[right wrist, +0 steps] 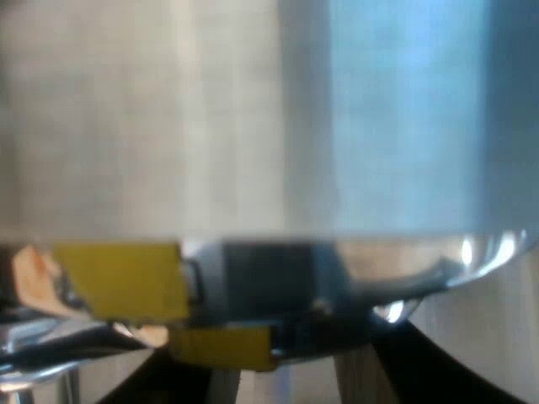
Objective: Put the handle in the coffee machine
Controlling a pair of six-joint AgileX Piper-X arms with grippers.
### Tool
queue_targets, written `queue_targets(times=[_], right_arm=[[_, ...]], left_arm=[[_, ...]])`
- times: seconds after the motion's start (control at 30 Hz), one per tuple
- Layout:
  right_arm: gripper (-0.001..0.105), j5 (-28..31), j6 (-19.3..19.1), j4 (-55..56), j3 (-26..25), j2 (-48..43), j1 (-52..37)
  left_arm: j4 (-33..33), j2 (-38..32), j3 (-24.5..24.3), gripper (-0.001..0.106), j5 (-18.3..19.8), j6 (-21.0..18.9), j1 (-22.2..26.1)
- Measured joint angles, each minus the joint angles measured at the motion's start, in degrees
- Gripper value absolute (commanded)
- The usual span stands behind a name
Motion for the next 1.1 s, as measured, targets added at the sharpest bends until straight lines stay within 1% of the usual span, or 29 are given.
queue_targets(times=[0.07,0.1,0.17,0.27,0.3,0.33,0.37,0.47,0.63,0.7,0.77,0.93,0.97,1.03,1.1], right_arm=[[0.030,0.00,0.00,0.00,0.00,0.00,0.00],[0.030,0.00,0.00,0.00,0.00,0.00,0.00],[0.030,0.00,0.00,0.00,0.00,0.00,0.00],[0.030,0.00,0.00,0.00,0.00,0.00,0.00],[0.030,0.00,0.00,0.00,0.00,0.00,0.00],[0.030,0.00,0.00,0.00,0.00,0.00,0.00],[0.030,0.00,0.00,0.00,0.00,0.00,0.00],[0.030,0.00,0.00,0.00,0.00,0.00,0.00],[0.030,0.00,0.00,0.00,0.00,0.00,0.00],[0.030,0.00,0.00,0.00,0.00,0.00,0.00],[0.030,0.00,0.00,0.00,0.00,0.00,0.00],[0.030,0.15,0.00,-0.11,0.00,0.00,0.00],[0.030,0.15,0.00,-0.09,0.00,0.00,0.00],[0.030,0.22,0.00,-0.09,0.00,0.00,0.00],[0.030,0.22,0.00,-0.20,0.00,0.00,0.00]], left_arm=[[2.35,1.66,-1.81,0.000,-0.76,0.38,-0.12],[4.71,2.91,-3.02,0.000,-1.13,1.25,-0.08],[6.81,4.53,-4.28,0.000,-1.81,2.40,-0.08],[8.92,5.76,-4.73,0.000,-4.96,3.82,-0.08],[10.27,5.84,-4.73,0.000,-5.15,4.97,-0.08],[10.74,5.82,-4.73,0.000,-5.21,5.42,-0.08],[11.88,5.82,-4.73,0.000,-5.19,6.72,-0.08],[14.03,5.82,-4.78,0.000,-5.29,8.34,-0.79],[15.04,5.82,-4.78,0.000,-5.53,8.78,-2.53],[16.80,5.82,-4.78,0.000,-5.52,10.25,-4.07],[17.42,5.82,-4.78,0.000,-5.52,10.69,-4.82],[18.39,5.82,-4.78,0.000,-5.52,10.74,-5.94],[19.75,5.51,-4.78,0.000,-5.52,10.74,-6.51],[20.52,4.87,-4.78,0.000,-4.45,10.74,-6.61],[21.15,3.07,-3.30,0.000,-2.55,10.74,-6.79]])
